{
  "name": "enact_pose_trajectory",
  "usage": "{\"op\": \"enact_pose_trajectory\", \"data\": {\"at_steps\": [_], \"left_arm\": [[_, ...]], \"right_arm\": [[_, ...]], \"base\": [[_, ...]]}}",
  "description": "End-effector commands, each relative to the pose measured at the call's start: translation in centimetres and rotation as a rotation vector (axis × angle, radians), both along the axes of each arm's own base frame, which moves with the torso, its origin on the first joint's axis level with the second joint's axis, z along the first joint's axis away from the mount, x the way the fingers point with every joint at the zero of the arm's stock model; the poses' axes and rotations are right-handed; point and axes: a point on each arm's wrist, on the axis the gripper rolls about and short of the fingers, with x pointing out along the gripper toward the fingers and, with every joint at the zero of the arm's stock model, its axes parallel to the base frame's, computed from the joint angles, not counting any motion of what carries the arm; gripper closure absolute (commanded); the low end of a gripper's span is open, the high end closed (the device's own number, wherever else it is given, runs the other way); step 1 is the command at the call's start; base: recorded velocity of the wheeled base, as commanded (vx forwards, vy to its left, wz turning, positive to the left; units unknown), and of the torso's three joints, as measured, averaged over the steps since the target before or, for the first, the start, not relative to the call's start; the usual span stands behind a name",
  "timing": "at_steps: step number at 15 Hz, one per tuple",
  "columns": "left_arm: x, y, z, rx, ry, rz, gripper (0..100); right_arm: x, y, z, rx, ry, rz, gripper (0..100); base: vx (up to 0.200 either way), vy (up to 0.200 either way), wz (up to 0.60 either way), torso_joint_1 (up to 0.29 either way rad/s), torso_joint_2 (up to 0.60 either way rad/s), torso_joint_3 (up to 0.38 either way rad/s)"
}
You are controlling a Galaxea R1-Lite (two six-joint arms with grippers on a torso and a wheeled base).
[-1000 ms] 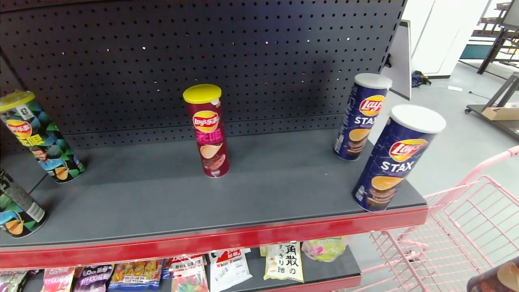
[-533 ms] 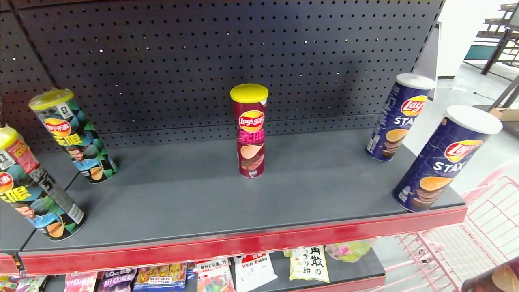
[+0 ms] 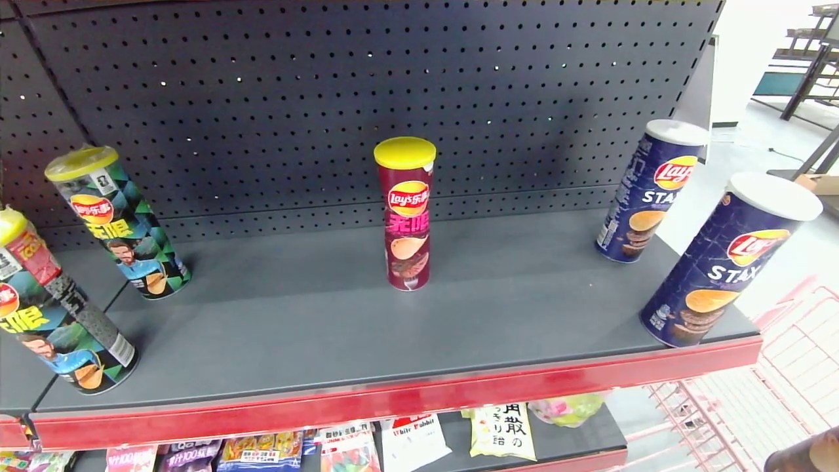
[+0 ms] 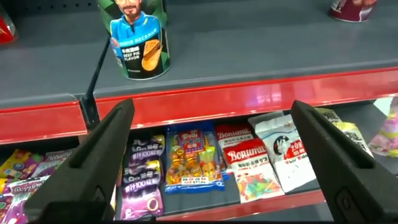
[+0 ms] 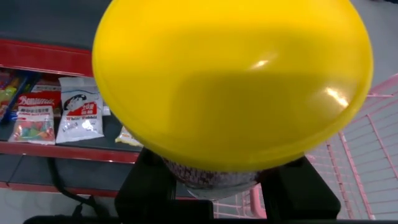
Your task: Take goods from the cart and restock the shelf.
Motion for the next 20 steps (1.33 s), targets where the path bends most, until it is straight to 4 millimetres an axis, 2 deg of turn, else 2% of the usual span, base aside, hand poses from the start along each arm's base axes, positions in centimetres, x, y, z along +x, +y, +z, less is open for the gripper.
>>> {"op": "enact_pose_trajectory", "data": {"at_steps": [1, 5, 14, 16, 17, 18, 19, 20], "left_arm": [[0.0, 0.0, 0.0, 0.0, 0.001, 0.001, 0], [0.0, 0.0, 0.0, 0.0, 0.001, 0.001, 0], [0.2, 0.0, 0.0, -0.001, 0.024, -0.009, 0], [0.5, 0.0, 0.2, 0.048, 0.053, -0.053, 0], [0.4, 0.0, 2.6, 0.063, 0.018, -0.11, 0], [1.9, -0.1, 8.4, 0.009, 0.052, -0.145, 0], [5.0, -0.4, 14.9, -0.089, 0.052, -0.188, 0], [7.2, -1.1, 17.3, -0.047, 0.064, -0.334, 0]], "right_arm": [[0.2, 0.0, 0.1, -0.003, 0.008, -0.003, 100], [0.3, 0.0, 0.0, -0.003, 0.018, -0.008, 100], [-0.9, -0.2, 0.0, 0.011, -0.055, -0.04, 100], [-1.0, -0.2, 0.2, 0.015, -0.071, -0.044, 100], [-1.2, -0.2, 0.5, 0.023, -0.082, -0.039, 100], [-1.2, -0.2, 0.4, 0.043, -0.08, -0.022, 100], [-1.5, -0.2, 0.3, 0.072, -0.086, 0.005, 100], [-1.5, -0.2, 0.3, 0.075, -0.086, 0.013, 100]], "base": [[0.0, 0.0, 0.0, 0.0, 0.0, 0.0], [0.0, 0.0, 0.45, 0.001, 0.0, 0.003], [0.0, 0.0, 0.0, 0.0, 0.0, 0.0], [0.0, 0.0, 0.0, 0.0, 0.0, 0.0], [0.0, 0.0, 0.0, 0.0, 0.0, 0.0], [0.0, 0.0, 0.0, 0.0, 0.0, 0.0], [0.0, 0.0, 0.0, 0.0, 0.0, 0.0], [0.0, 0.0, 0.0, 0.0, 0.0, 0.0]]}}
